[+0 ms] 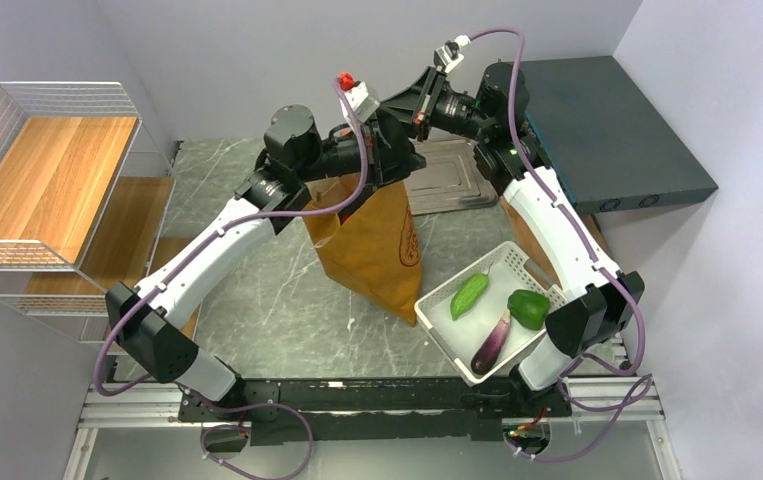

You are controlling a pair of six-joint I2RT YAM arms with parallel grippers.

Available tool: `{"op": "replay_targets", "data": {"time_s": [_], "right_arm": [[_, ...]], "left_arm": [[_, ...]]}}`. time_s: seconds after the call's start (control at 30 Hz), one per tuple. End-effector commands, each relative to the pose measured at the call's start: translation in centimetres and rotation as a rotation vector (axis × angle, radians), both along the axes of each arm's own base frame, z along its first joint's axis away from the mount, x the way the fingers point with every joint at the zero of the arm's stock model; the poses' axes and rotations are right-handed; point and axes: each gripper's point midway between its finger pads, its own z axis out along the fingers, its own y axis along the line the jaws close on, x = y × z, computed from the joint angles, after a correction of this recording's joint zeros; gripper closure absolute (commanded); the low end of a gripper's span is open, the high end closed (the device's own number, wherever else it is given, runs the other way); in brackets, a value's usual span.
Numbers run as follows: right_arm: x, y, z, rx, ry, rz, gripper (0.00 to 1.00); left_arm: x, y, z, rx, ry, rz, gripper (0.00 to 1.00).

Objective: Place the food into the grocery bag and tie it
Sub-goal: Tie the grocery bag at the center of the board.

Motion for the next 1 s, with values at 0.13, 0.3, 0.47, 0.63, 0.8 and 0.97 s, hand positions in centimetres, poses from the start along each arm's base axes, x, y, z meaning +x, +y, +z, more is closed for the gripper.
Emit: {"op": "replay_targets", "data": {"time_s": [0.13, 0.3, 0.47, 0.63, 0.8, 0.97], "right_arm": [[-2.5, -1.3, 5.9, 0.092, -0.21, -0.034, 1.0], [-3.0, -1.7, 6.6, 0.088, -0.246, -0.038, 1.0], [-3.5, -1.7, 5.7, 0.076, -0.222, -0.01, 0.99], [-4.1, -2.0, 5.3, 0.072, -0.228, -0.017, 0.88], [-4.4, -2.1, 5.8, 0.075, -0.25, -0.009, 0.4], [-4.8, -2.2, 6.3, 0.078, -0.277, -0.001, 0.23]], "left_arm": [[-6.4, 0.8, 10.0, -0.223, -0.116, -0.227, 1.0], [-6.6, 2.0, 12.5, -0.318, -0.124, -0.228, 1.0], [-6.4, 3.6, 14.5, -0.406, -0.124, -0.213, 1.0], [-6.2, 5.5, 17.5, -0.506, -0.138, -0.188, 1.0], [-6.3, 6.3, 19.5, -0.57, -0.145, -0.202, 1.0], [-6.7, 6.7, 20.3, -0.59, -0.158, -0.205, 1.0]]}}
